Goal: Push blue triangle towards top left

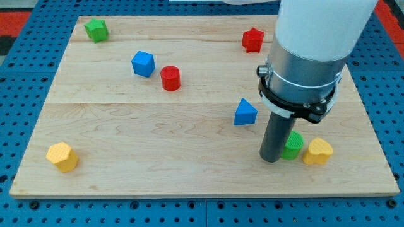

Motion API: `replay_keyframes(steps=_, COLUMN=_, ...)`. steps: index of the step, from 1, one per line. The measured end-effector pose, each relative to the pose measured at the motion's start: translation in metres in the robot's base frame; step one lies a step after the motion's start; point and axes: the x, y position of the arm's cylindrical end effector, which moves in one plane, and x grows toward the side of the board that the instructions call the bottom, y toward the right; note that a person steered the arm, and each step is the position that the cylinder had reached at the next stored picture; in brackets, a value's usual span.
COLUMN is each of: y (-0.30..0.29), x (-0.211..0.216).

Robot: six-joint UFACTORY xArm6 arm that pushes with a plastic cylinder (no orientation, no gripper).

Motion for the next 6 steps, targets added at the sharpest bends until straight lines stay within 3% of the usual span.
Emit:
replay_keyframes(steps=2, y=-0.005, x=0.0)
replay_keyframes(steps=6, y=-0.004, x=-0.067)
